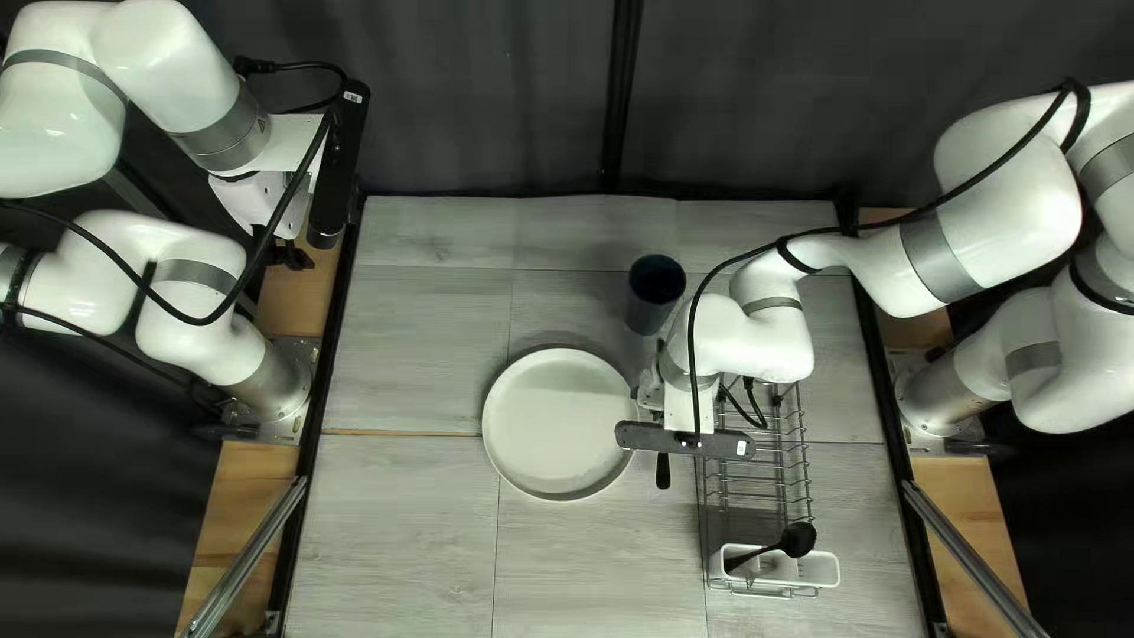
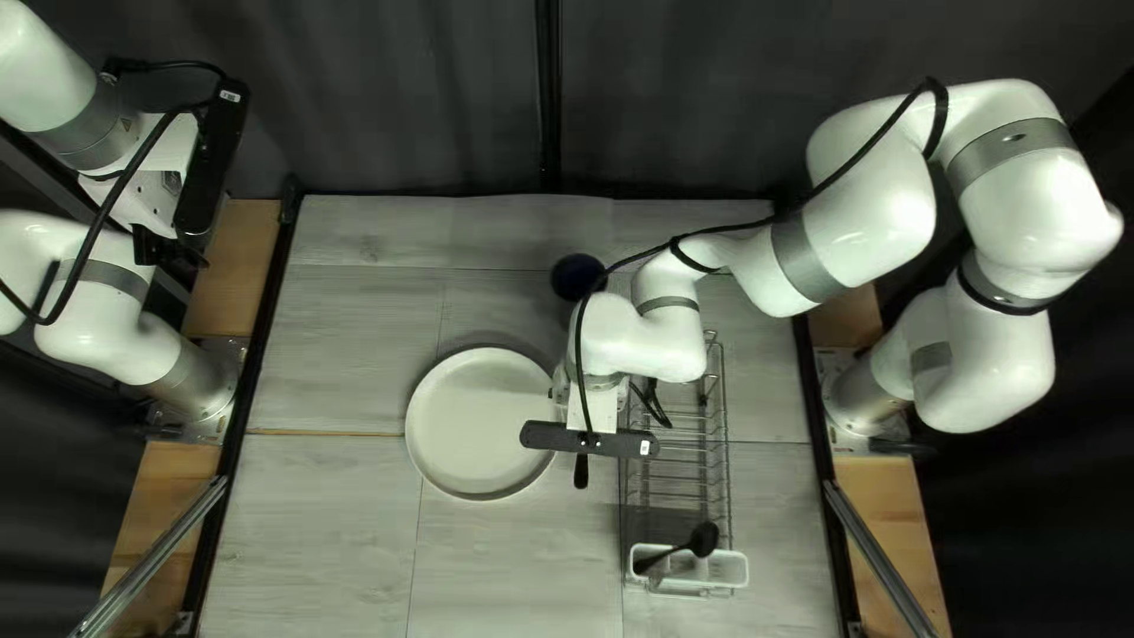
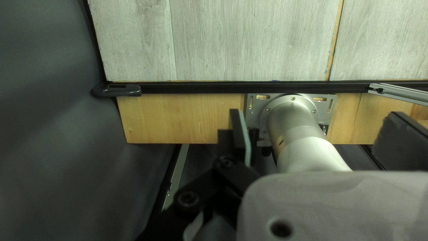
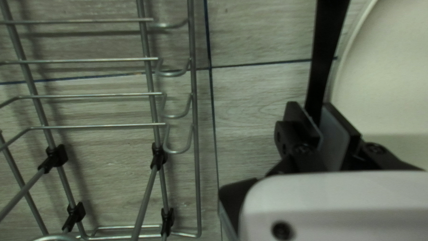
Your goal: Pick up and place plate onto table. Place down one fork to the left of the plate. Place spoon and knife to the right of the plate. Place cup above the knife and spoon
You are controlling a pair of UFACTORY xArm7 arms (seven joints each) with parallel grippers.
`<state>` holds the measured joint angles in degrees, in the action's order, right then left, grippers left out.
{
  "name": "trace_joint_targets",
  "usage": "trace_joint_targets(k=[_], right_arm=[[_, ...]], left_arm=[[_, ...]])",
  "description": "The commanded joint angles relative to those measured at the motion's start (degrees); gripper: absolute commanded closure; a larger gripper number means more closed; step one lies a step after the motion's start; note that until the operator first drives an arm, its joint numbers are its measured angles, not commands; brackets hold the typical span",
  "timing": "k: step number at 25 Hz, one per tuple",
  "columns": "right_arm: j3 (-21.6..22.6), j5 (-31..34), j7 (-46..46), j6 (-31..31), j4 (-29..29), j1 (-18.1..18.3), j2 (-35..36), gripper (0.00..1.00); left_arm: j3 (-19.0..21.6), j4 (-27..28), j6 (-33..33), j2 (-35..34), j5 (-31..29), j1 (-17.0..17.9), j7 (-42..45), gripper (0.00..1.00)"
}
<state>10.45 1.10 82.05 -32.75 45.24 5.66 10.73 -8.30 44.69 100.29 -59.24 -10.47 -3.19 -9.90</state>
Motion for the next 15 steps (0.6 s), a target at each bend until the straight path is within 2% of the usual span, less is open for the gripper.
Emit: trace_joint_targets(k=[1,15], right_arm=[[-0.3,1.7,-0.9,0.9,0.0,-0.6,1.3,1.0],[-0.4,1.8,0.9,1.2,2.7,-0.1,5.7,1.0]], left_arm=[[0.0,0.0,0.0,0.0,0.0,0.0,0.0,0.0],[0.0,0.0,0.0,0.0,0.0,0.0,0.0,0.0]])
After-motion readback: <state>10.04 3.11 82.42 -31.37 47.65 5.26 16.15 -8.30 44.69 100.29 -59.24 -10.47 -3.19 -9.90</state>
